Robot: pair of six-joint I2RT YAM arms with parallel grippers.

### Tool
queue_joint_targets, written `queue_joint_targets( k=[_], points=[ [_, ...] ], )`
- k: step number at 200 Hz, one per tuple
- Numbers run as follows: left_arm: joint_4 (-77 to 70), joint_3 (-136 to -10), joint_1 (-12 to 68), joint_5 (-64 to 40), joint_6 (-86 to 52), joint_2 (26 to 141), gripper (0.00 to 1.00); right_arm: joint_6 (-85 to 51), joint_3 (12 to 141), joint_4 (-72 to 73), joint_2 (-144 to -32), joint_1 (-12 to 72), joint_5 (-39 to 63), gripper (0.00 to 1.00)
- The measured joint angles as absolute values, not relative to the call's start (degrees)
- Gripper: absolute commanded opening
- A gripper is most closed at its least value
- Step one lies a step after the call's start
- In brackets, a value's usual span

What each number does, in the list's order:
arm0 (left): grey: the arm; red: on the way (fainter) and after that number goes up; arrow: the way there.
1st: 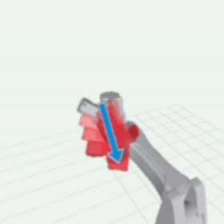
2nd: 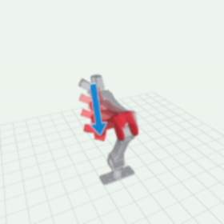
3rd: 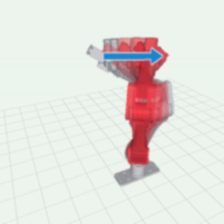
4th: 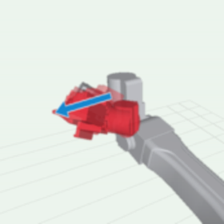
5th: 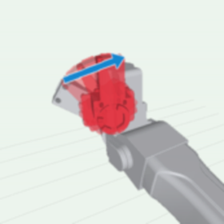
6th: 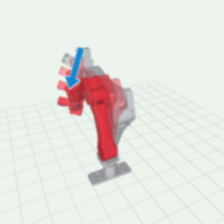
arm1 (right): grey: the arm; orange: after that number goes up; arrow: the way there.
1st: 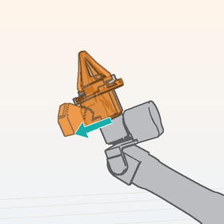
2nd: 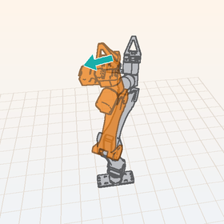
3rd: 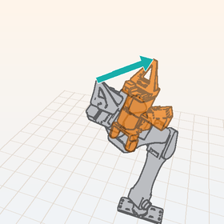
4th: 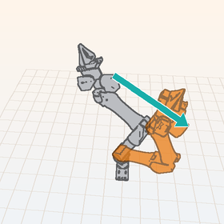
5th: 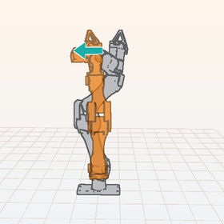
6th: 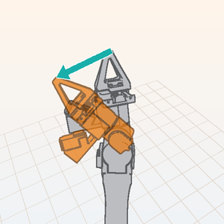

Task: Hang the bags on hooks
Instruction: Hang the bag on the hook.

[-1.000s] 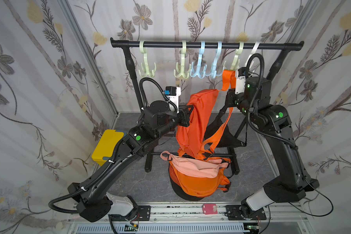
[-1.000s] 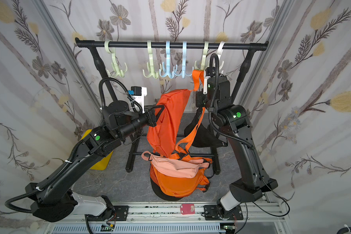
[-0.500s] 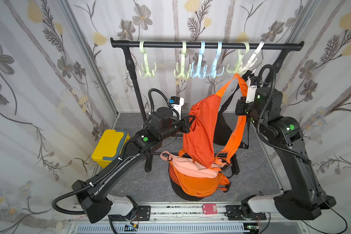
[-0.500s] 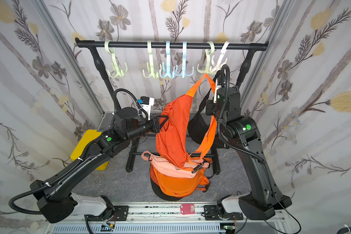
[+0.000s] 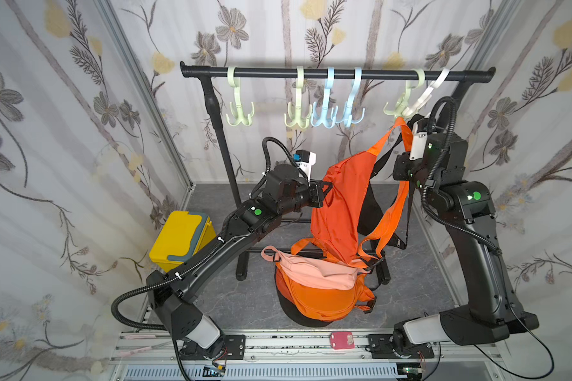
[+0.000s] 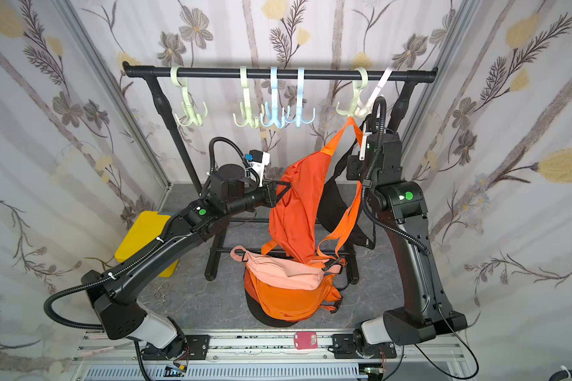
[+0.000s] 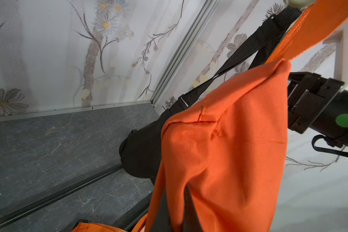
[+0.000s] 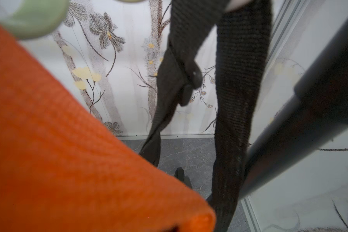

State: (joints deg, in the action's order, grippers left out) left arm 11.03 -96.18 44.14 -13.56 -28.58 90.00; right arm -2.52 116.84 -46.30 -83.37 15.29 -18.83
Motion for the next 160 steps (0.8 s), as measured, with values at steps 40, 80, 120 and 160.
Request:
queue_joint_targets(
  k=[40, 80, 120, 160],
  points=[
    [12.4, -100.7, 44.1, -13.6, -28.6, 92.1, 0.0, -2.3, 125.6, -50.1, -86.5, 15.2, -17.3, 0.0],
    [13.0, -105.3, 44.1, -13.3, -28.5, 92.3, 0.0, -2.3, 133.6, -51.8, -90.7, 15.2, -15.6, 0.0],
    [14.2, -109.2, 43.9, -13.0, -28.6, 93.8, 0.0, -2.4, 134.1, -53.0, -93.2, 15.3, -15.1, 0.0],
    [12.1, -107.2, 41.1, -13.7, -31.9, 92.9, 0.0, -2.5, 134.2, -53.3, -94.1, 16.7, -16.7, 0.0]
  ],
)
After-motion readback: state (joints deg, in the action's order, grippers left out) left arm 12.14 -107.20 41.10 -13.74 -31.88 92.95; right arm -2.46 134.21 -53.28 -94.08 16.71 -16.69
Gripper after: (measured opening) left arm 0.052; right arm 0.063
